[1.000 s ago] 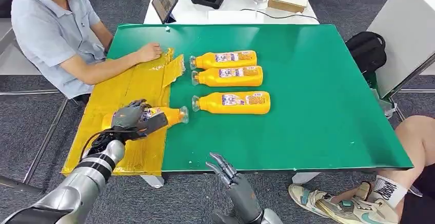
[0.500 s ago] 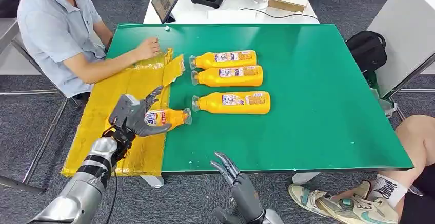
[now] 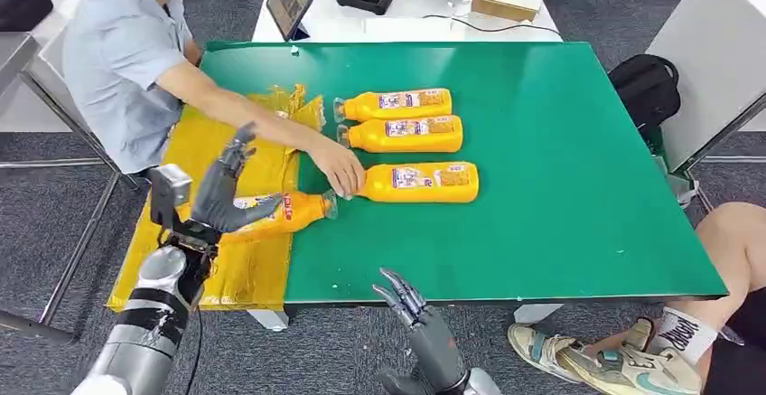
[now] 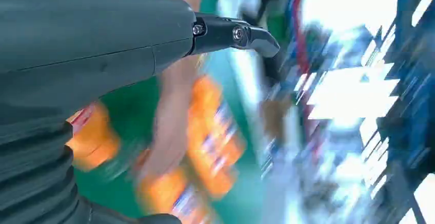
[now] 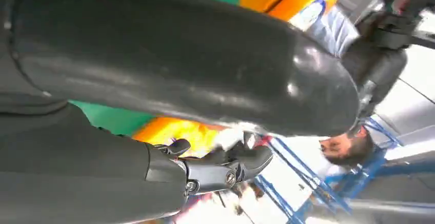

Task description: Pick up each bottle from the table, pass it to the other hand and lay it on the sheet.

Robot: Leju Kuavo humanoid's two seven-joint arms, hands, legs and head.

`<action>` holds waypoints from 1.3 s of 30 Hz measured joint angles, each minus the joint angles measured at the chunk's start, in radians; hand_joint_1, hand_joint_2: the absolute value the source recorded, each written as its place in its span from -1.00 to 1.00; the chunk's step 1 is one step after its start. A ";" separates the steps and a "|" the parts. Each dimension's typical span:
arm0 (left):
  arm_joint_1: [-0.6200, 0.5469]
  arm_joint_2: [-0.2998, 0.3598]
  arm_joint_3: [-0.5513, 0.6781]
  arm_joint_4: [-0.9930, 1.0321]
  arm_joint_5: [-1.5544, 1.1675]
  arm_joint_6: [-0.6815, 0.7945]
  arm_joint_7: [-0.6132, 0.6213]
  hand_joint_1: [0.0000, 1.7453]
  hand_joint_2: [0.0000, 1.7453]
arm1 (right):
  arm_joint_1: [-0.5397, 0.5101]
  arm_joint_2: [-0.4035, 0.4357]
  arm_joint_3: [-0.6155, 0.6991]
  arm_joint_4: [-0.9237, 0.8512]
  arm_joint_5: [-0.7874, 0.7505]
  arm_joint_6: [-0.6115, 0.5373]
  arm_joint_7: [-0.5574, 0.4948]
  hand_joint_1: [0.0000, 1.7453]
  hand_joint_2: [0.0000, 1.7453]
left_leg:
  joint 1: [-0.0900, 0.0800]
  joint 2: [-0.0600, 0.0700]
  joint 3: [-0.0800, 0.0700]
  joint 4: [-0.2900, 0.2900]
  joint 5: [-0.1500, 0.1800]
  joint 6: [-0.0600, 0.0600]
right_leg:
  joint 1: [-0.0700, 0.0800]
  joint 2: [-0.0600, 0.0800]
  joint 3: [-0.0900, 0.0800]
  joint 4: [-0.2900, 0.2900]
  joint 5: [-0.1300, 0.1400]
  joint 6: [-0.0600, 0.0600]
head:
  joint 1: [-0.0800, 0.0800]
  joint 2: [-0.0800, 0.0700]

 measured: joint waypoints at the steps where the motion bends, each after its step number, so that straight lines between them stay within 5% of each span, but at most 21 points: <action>1: 0.012 -0.018 0.013 -0.038 0.014 0.106 -0.013 -1.00 1.00 | -0.003 -0.003 -0.011 -0.003 0.046 -0.020 0.024 -1.00 1.00 | 0.000 0.000 0.000 0.000 0.000 0.000 | 0.000 0.000 0.000 0.000 0.000 0.000 | 0.000 0.000; 5: 0.065 -0.078 0.062 -0.166 0.051 0.400 -0.082 -1.00 1.00 | -0.041 -0.035 -0.075 -0.007 0.266 -0.048 0.131 -1.00 1.00 | -0.001 0.000 0.000 0.000 0.000 0.000 | -0.001 0.000 0.000 0.000 0.000 0.000 | 0.000 0.000; 11: 0.193 -0.137 0.076 -0.355 -0.227 0.873 -0.141 -1.00 1.00 | -0.142 -0.095 -0.233 0.023 0.389 -0.004 0.201 -1.00 1.00 | -0.001 -0.001 0.000 0.000 0.000 0.000 | -0.001 -0.001 0.001 -0.001 0.000 0.000 | 0.000 0.000; 15: 0.278 -0.180 0.082 -0.435 -0.327 0.889 -0.141 -1.00 1.00 | -0.290 -0.120 -0.278 0.134 0.472 0.140 0.275 -1.00 1.00 | -0.001 0.004 -0.001 0.000 0.000 0.001 | -0.001 0.002 -0.002 0.000 0.003 0.000 | 0.000 0.000; 21: 0.321 -0.208 0.074 -0.480 -0.326 0.888 -0.141 -1.00 1.00 | -0.476 -0.106 -0.281 0.316 0.511 0.189 0.320 -1.00 1.00 | 0.000 0.003 -0.001 0.000 0.002 0.002 | 0.000 0.002 -0.001 0.000 0.003 0.000 | 0.000 0.000; 39: 0.326 -0.213 0.074 -0.448 -0.370 0.888 -0.140 -1.00 1.00 | -0.612 -0.008 -0.258 0.546 0.428 0.253 0.319 -1.00 1.00 | 0.000 0.004 0.002 0.000 0.002 0.002 | 0.000 0.002 0.001 0.000 0.003 0.000 | 0.000 0.000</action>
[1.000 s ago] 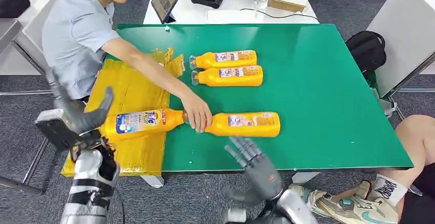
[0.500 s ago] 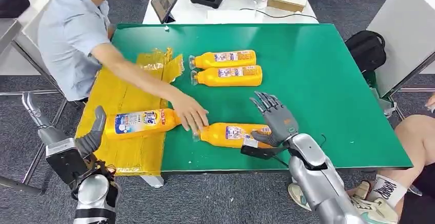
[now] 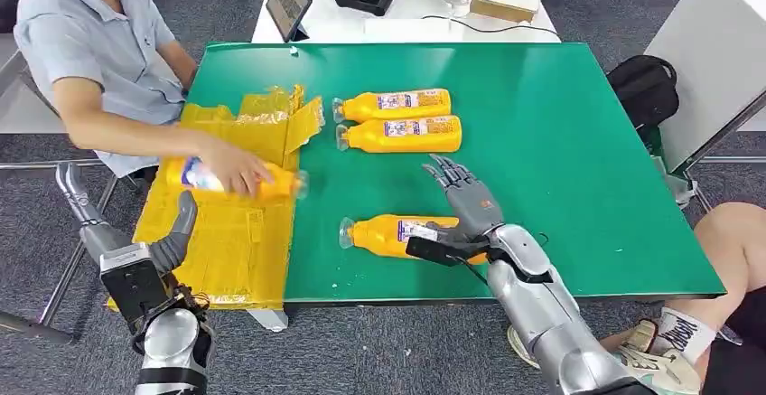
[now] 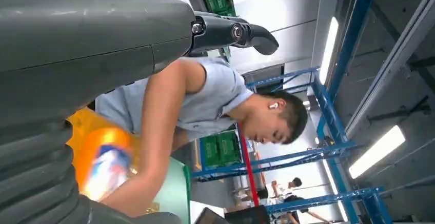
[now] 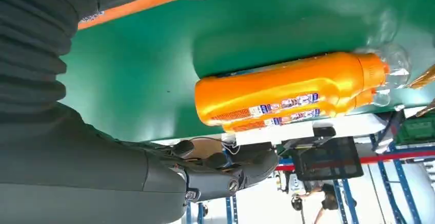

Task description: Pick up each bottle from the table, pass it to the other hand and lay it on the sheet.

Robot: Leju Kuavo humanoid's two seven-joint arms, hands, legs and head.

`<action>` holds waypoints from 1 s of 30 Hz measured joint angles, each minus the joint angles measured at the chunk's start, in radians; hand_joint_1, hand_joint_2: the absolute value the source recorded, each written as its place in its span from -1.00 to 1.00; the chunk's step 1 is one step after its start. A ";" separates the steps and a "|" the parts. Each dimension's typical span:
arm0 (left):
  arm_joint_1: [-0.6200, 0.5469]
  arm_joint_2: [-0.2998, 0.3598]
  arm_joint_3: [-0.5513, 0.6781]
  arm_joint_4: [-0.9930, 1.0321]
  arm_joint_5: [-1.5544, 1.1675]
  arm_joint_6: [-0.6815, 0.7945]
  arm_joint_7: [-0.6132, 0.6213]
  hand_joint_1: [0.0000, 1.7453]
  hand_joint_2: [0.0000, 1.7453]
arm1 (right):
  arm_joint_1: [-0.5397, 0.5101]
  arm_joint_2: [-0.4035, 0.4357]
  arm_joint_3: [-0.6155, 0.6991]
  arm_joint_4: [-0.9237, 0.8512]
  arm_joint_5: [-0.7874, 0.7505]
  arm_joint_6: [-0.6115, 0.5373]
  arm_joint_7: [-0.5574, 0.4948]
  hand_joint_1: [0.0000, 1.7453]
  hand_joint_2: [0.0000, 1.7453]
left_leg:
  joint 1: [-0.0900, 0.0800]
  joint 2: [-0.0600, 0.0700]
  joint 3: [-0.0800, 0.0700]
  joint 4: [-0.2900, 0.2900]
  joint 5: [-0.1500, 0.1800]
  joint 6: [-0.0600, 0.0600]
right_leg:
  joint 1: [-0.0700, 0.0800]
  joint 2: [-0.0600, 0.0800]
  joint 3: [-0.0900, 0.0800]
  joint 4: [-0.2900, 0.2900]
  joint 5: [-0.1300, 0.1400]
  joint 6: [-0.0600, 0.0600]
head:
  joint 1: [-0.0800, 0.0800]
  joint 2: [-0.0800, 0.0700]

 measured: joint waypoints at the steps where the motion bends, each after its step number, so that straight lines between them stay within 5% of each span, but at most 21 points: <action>1: 0.000 0.000 0.000 0.002 -0.001 0.000 0.000 -1.00 1.00 | -0.002 0.001 0.000 0.003 -0.001 0.000 0.000 -1.00 1.00 | 0.000 0.000 0.000 0.000 0.000 0.000 | 0.000 0.000 0.000 0.000 0.000 0.000 | 0.000 0.000; 15: -0.014 0.000 -0.018 0.013 -0.059 0.000 0.000 -1.00 1.00 | 0.043 0.051 0.042 0.005 -0.148 -0.026 -0.186 -1.00 1.00 | 0.000 0.000 0.000 0.000 0.000 0.000 | 0.000 0.000 0.000 0.000 0.000 0.000 | 0.000 0.000; 30: -0.030 0.000 -0.060 0.013 -0.091 0.000 -0.001 -1.00 1.00 | 0.064 0.067 0.127 -0.042 -0.221 0.014 -0.270 -1.00 1.00 | 0.000 0.000 -0.002 0.000 0.000 0.000 | 0.000 0.000 -0.001 0.000 0.000 0.000 | 0.000 0.000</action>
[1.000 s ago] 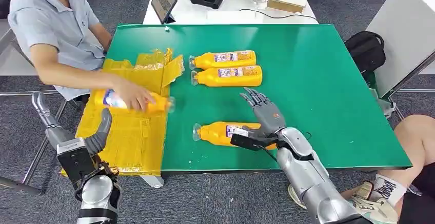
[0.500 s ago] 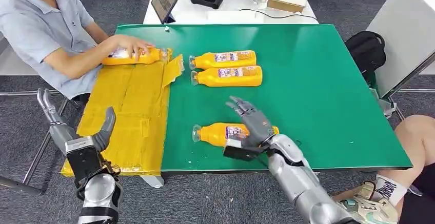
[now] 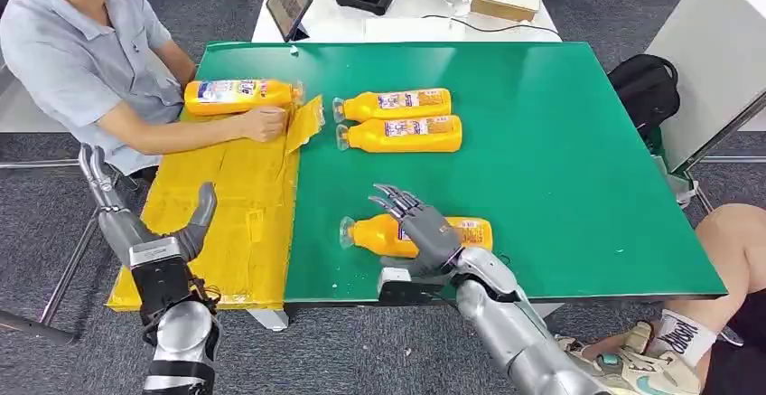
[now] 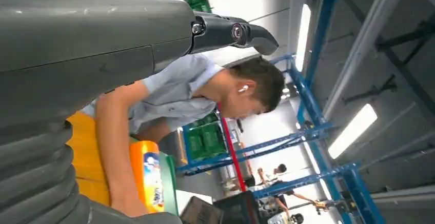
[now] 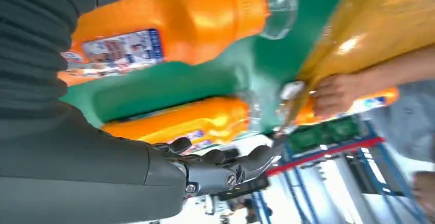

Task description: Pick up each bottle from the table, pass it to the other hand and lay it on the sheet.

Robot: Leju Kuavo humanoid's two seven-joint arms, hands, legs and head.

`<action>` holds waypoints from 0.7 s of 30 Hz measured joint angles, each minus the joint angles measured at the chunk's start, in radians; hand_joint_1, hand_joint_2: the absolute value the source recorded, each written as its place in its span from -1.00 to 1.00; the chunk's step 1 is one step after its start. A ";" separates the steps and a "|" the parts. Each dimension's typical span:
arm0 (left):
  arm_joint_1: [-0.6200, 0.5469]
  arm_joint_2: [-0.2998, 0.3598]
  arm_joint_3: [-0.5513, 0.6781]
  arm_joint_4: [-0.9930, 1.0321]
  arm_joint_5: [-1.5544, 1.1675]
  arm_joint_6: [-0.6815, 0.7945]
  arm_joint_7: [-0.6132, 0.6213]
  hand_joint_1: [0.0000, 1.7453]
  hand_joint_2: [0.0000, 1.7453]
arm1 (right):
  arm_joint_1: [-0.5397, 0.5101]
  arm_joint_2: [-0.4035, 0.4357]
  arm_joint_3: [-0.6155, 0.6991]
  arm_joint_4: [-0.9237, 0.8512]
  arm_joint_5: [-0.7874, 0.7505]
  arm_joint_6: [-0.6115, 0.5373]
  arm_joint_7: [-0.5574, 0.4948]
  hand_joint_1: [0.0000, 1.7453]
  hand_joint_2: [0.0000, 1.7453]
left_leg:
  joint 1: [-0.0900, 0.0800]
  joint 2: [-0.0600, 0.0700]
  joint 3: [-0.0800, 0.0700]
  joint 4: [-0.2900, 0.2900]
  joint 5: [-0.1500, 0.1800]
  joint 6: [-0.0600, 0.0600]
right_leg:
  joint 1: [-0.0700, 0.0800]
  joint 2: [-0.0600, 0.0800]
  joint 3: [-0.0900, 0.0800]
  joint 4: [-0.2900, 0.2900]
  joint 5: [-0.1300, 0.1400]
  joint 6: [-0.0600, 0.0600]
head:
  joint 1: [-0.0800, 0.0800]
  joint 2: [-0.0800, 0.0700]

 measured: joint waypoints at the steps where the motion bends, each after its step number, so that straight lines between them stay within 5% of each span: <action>1: -0.002 0.000 -0.005 0.000 -0.002 0.000 0.000 -1.00 1.00 | 0.000 0.003 0.006 -0.005 -0.007 -0.002 -0.013 -1.00 1.00 | 0.000 0.000 0.000 0.000 0.000 0.000 | 0.000 0.000 0.000 0.000 0.000 0.000 | 0.000 0.000; 7: -0.012 0.000 -0.038 0.005 0.062 0.000 0.000 -1.00 1.00 | -0.010 0.025 0.051 -0.030 -0.021 -0.021 -0.014 -1.00 1.00 | 0.000 0.000 0.000 0.000 0.000 0.000 | 0.000 0.000 0.000 0.000 0.000 0.000 | 0.000 0.000; 21: 0.014 0.000 -0.034 0.011 0.076 0.000 0.000 -1.00 1.00 | -0.017 -0.002 0.105 -0.006 0.107 0.012 0.284 -1.00 1.00 | 0.000 0.000 -0.001 0.000 0.000 0.000 | 0.000 0.000 -0.001 0.000 0.000 0.000 | 0.000 0.000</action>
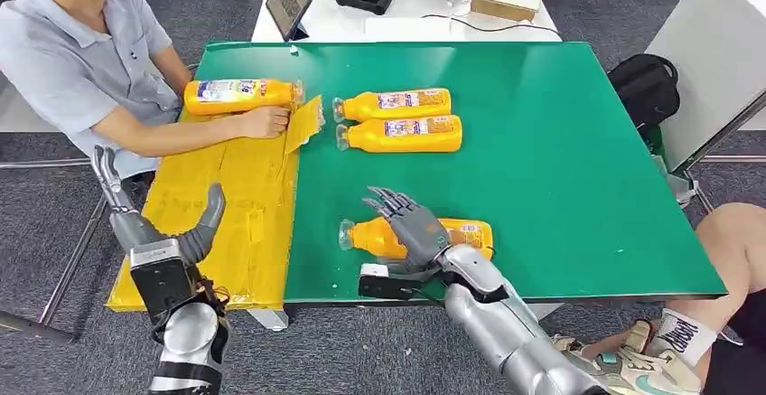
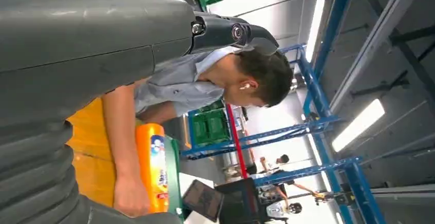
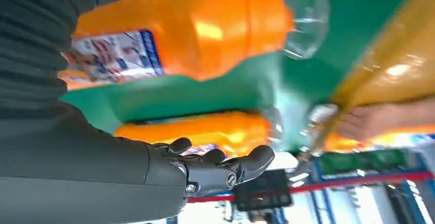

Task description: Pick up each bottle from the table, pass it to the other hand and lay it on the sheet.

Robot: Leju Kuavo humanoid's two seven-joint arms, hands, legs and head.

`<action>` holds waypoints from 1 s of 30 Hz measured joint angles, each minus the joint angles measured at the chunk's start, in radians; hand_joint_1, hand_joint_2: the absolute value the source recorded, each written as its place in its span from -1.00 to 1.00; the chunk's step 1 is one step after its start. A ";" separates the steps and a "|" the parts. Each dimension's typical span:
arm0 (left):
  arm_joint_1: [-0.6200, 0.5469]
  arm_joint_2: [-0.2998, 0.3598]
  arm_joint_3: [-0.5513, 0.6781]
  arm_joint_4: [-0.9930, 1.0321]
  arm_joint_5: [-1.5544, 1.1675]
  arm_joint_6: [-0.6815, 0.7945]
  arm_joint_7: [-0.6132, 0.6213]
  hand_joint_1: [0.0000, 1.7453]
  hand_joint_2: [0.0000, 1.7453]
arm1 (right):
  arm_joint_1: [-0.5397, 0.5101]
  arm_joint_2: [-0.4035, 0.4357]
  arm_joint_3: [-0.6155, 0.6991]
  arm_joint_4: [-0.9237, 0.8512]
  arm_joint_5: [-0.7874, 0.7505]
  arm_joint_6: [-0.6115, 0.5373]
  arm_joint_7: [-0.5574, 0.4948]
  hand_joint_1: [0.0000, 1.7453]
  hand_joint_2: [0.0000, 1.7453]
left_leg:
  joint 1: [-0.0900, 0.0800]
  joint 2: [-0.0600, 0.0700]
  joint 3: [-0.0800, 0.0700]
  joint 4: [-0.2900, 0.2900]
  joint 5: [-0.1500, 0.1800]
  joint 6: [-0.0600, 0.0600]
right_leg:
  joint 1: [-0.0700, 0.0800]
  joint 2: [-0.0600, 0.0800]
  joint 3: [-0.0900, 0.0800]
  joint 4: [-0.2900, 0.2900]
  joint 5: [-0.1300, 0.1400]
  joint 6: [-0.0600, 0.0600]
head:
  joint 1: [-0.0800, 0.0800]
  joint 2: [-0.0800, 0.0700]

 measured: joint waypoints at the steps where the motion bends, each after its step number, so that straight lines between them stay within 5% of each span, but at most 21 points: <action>1: 0.001 0.000 0.002 0.000 0.000 0.000 0.000 -1.00 1.00 | 0.001 -0.002 0.002 0.000 0.000 0.000 0.002 -1.00 1.00 | 0.000 0.000 0.000 0.000 0.000 0.000 | 0.000 0.000 0.000 0.000 0.000 0.000 | 0.000 0.000; 13: 0.007 0.000 0.017 0.013 -0.042 0.000 0.000 -1.00 1.00 | 0.039 -0.018 0.009 -0.018 0.026 0.054 0.074 -1.00 1.00 | 0.000 0.000 0.000 0.000 0.000 0.000 | 0.000 0.000 0.000 0.000 0.000 0.000 | 0.000 0.000; 30: 0.019 0.000 0.043 0.021 -0.105 0.000 0.044 -1.00 1.00 | 0.037 -0.066 0.029 -0.046 0.368 0.062 0.362 -1.00 1.00 | 0.000 0.000 0.001 0.000 0.000 0.000 | 0.000 0.000 0.001 0.000 0.000 0.000 | 0.000 0.000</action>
